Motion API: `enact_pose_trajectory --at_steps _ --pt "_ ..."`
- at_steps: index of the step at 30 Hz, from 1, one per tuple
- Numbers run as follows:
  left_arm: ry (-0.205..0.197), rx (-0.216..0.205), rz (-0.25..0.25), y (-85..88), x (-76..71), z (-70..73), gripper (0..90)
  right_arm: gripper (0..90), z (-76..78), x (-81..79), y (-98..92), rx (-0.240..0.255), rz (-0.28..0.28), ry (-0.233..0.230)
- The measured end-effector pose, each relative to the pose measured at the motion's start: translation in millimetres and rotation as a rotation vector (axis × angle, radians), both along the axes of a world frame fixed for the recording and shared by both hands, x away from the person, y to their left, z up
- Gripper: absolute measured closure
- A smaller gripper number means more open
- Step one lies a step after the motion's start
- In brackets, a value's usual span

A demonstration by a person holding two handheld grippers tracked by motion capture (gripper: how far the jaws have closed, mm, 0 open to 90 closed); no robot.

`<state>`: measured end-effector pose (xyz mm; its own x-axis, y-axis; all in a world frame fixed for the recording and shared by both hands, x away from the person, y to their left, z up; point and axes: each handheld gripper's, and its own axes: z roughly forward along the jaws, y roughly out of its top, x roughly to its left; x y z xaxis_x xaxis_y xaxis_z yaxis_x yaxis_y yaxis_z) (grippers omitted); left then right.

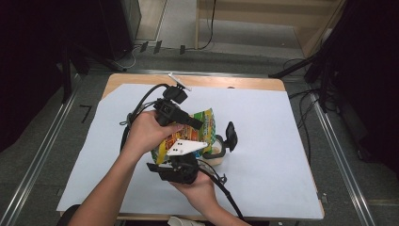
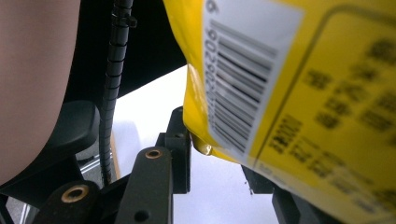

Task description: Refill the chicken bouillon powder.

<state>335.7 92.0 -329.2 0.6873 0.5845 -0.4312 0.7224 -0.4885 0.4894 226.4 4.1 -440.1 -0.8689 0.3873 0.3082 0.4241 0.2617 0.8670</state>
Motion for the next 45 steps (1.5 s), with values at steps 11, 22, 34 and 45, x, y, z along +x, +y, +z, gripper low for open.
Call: enact_pose_trajectory --at_steps 11,22,34,45 --pt "-0.008 -0.003 0.003 0.0 -1.1 1.3 78.5 69.0 0.9 -0.1 -0.3 -0.004 0.0 -0.002" --pt "-0.01 -0.003 0.004 -0.3 -1.7 1.9 78.5 69.0 0.9 0.3 -0.5 -0.004 0.0 -0.002" --pt "-0.011 0.001 0.004 -1.3 -2.0 1.4 78.5 68.8 0.0 0.7 0.0 -0.007 0.0 -0.004" --pt "-0.019 0.008 0.004 -2.6 -3.3 2.1 78.5 68.8 -0.4 0.6 0.3 -0.007 -0.001 -0.004"
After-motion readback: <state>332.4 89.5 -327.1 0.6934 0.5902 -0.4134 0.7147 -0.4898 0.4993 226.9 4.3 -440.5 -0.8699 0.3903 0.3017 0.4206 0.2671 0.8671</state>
